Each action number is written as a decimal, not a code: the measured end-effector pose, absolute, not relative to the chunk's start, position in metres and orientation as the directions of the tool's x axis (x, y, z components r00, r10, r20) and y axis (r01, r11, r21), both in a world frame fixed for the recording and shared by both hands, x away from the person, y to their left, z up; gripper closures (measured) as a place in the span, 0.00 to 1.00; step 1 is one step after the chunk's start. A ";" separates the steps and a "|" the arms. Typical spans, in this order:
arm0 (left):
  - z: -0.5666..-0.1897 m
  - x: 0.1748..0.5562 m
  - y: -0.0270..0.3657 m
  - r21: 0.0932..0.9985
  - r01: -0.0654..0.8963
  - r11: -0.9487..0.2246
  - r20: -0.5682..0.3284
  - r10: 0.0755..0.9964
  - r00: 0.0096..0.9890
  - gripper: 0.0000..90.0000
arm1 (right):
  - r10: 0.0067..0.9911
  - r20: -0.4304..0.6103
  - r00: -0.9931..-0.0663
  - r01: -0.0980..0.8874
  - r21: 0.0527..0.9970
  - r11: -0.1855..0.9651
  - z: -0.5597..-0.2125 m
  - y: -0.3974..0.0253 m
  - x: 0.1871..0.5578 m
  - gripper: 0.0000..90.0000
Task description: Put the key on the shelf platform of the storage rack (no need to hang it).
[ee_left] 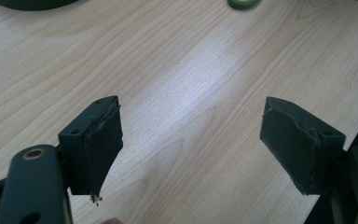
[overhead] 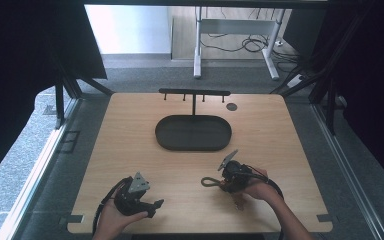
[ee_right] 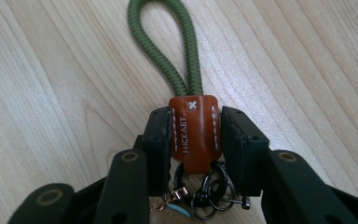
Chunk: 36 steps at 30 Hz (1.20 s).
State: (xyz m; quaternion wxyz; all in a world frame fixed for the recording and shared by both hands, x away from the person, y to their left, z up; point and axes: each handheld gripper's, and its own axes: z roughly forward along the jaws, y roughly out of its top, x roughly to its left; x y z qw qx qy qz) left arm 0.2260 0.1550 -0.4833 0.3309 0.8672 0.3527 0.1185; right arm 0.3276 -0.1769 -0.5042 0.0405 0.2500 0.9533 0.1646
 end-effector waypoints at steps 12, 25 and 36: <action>-0.482 0.225 0.156 0.662 0.535 -0.526 -0.030 0.694 0.720 0.24 | 0.501 0.028 -0.865 0.477 0.357 0.803 -0.494 -0.179 0.328 0.74; -0.480 0.224 0.155 0.670 0.526 -0.523 -0.025 0.693 0.721 0.24 | 0.509 -0.012 -0.860 0.456 0.429 0.780 -0.461 -0.184 0.331 0.74; -0.480 0.224 0.155 0.670 0.527 -0.523 -0.026 0.692 0.721 0.24 | 0.506 -0.027 -0.862 0.441 0.454 0.774 -0.446 -0.183 0.332 0.74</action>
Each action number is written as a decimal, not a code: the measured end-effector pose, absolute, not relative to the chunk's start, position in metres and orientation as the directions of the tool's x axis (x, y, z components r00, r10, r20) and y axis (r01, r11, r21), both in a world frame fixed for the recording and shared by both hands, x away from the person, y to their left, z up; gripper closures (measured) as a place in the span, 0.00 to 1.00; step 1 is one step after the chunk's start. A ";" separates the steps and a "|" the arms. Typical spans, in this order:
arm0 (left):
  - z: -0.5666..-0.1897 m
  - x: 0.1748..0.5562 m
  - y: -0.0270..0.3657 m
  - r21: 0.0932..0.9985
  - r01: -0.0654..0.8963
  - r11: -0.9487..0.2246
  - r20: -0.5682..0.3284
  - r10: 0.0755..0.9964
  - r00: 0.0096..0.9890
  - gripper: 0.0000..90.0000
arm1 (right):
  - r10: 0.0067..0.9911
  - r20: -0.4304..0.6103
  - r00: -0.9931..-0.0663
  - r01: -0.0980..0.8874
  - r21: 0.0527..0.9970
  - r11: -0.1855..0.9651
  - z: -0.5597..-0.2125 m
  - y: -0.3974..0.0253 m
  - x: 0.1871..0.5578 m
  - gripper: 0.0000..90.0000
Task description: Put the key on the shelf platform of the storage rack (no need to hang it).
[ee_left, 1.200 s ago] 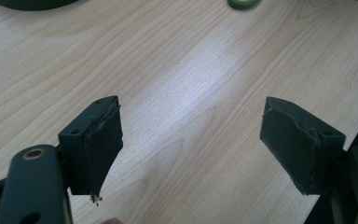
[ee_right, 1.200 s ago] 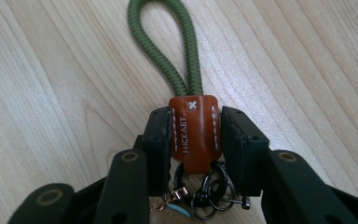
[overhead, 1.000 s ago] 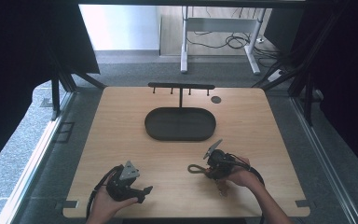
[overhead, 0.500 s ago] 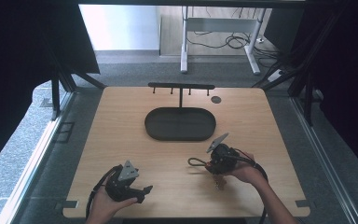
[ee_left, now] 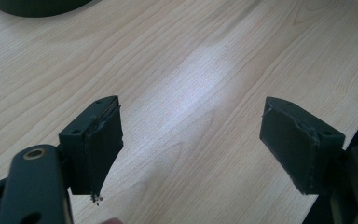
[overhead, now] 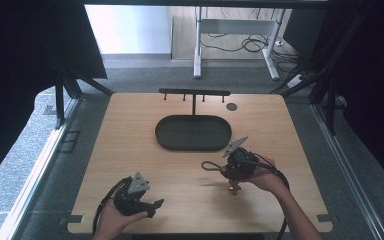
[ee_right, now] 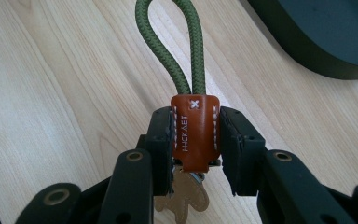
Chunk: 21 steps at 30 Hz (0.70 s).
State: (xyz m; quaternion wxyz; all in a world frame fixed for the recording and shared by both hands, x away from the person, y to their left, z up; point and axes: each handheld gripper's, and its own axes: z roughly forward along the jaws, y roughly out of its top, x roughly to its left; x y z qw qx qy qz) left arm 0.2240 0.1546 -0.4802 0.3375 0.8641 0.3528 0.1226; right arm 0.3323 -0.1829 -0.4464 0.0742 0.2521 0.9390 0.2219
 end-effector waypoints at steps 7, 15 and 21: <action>-0.481 0.225 0.155 0.667 0.524 -0.530 -0.024 0.688 0.726 0.24 | 0.507 -0.037 -0.861 0.436 0.461 0.773 -0.442 -0.183 0.334 0.74; -0.482 0.225 0.153 0.666 0.524 -0.530 -0.025 0.687 0.727 0.24 | 0.505 -0.050 -0.861 0.428 0.463 0.776 -0.434 -0.176 0.344 0.74; -0.481 0.225 0.155 0.667 0.525 -0.529 -0.025 0.688 0.725 0.24 | 0.504 -0.057 -0.862 0.425 0.460 0.779 -0.431 -0.172 0.348 0.74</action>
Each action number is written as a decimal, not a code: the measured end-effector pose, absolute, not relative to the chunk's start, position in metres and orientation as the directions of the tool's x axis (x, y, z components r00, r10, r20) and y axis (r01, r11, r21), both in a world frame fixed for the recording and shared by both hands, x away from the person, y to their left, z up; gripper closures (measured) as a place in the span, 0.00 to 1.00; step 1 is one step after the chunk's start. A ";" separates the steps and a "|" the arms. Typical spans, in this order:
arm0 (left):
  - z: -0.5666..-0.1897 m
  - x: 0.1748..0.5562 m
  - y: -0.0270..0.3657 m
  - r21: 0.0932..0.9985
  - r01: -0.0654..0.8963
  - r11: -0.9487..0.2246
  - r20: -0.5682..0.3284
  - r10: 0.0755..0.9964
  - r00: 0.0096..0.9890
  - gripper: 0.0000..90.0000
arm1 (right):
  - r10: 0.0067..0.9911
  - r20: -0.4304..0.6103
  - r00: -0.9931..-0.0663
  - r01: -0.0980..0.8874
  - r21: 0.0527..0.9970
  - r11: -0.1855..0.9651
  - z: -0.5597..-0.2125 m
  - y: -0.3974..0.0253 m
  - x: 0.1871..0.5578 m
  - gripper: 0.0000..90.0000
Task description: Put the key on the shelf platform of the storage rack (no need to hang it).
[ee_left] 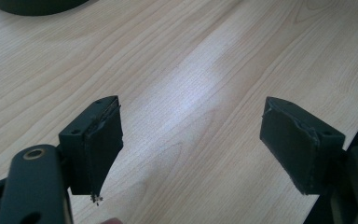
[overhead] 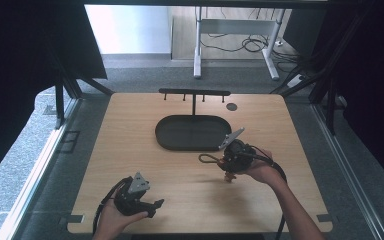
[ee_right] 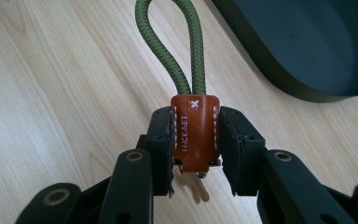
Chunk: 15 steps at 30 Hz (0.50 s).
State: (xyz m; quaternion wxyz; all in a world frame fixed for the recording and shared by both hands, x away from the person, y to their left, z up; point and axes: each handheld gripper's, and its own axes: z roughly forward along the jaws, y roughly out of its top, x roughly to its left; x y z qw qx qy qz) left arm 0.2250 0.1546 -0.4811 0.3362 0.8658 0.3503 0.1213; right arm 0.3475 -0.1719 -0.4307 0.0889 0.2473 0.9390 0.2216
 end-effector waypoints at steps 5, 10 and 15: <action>-0.482 0.225 0.154 0.665 0.527 -0.529 -0.026 0.689 0.725 0.24 | 0.508 -0.064 -0.859 0.427 0.459 0.779 -0.427 -0.170 0.352 0.74; -0.482 0.225 0.153 0.665 0.526 -0.530 -0.027 0.687 0.726 0.24 | 0.507 -0.065 -0.859 0.424 0.464 0.778 -0.422 -0.169 0.354 0.74; -0.482 0.225 0.154 0.666 0.526 -0.529 -0.026 0.688 0.725 0.24 | 0.507 -0.077 -0.859 0.418 0.466 0.780 -0.416 -0.167 0.356 0.74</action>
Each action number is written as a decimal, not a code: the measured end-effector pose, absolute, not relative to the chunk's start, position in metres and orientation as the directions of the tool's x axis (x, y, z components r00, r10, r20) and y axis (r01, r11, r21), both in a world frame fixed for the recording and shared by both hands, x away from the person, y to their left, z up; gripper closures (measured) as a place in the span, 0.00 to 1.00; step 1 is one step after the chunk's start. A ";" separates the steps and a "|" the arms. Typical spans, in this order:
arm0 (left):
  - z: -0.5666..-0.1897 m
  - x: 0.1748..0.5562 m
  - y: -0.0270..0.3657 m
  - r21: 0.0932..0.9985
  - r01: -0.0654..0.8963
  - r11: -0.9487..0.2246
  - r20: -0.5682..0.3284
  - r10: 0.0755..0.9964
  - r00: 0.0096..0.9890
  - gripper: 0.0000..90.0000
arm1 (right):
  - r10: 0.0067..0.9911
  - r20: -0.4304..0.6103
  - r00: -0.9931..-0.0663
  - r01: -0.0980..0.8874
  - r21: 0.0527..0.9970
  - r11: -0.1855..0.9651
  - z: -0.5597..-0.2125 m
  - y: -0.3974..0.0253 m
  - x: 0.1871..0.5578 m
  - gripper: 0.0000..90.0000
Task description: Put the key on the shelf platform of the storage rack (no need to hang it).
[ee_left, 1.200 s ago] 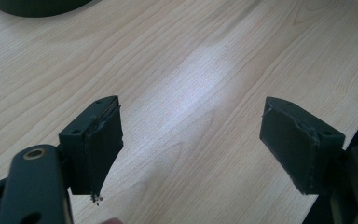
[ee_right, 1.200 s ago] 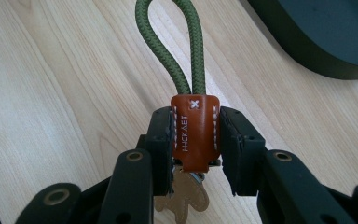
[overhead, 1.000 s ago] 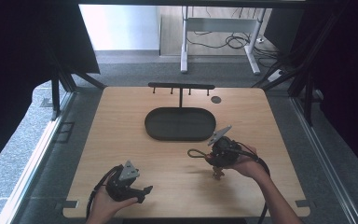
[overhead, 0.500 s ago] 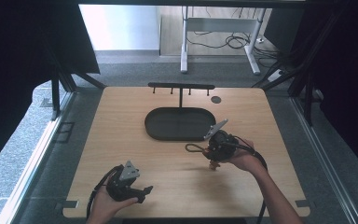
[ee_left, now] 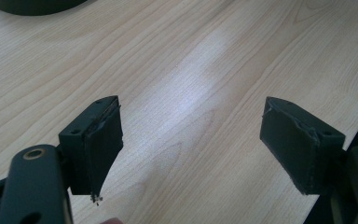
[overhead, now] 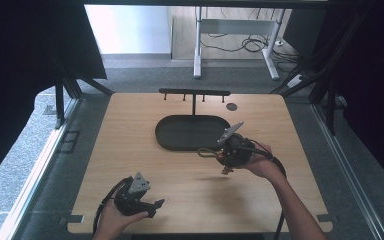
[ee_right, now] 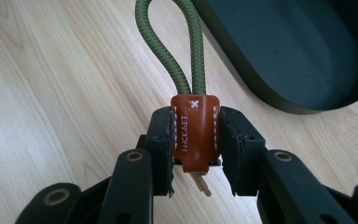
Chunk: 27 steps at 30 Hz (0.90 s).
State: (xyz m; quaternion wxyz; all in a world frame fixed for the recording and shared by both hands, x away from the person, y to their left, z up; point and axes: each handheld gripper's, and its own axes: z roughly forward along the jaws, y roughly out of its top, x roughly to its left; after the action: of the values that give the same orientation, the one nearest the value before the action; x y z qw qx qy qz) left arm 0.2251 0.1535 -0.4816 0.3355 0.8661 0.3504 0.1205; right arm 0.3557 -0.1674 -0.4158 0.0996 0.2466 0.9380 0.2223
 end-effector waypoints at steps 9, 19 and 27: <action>-0.481 0.225 0.155 0.666 0.526 -0.529 -0.026 0.689 0.724 0.24 | 0.510 -0.080 -0.856 0.421 0.463 0.780 -0.414 -0.166 0.360 0.74; -0.481 0.225 0.154 0.665 0.528 -0.529 -0.027 0.688 0.725 0.24 | 0.519 -0.084 -0.850 0.428 0.463 0.776 -0.409 -0.169 0.367 0.74; -0.482 0.226 0.154 0.664 0.528 -0.530 -0.029 0.687 0.726 0.24 | 0.533 -0.079 -0.842 0.443 0.461 0.769 -0.404 -0.165 0.378 0.74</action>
State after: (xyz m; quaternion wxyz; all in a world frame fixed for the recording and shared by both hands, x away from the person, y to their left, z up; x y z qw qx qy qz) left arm 0.2256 0.1539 -0.4820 0.3350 0.8665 0.3505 0.1188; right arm 0.3777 -0.1647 -0.4041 0.1033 0.2611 0.9347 0.2179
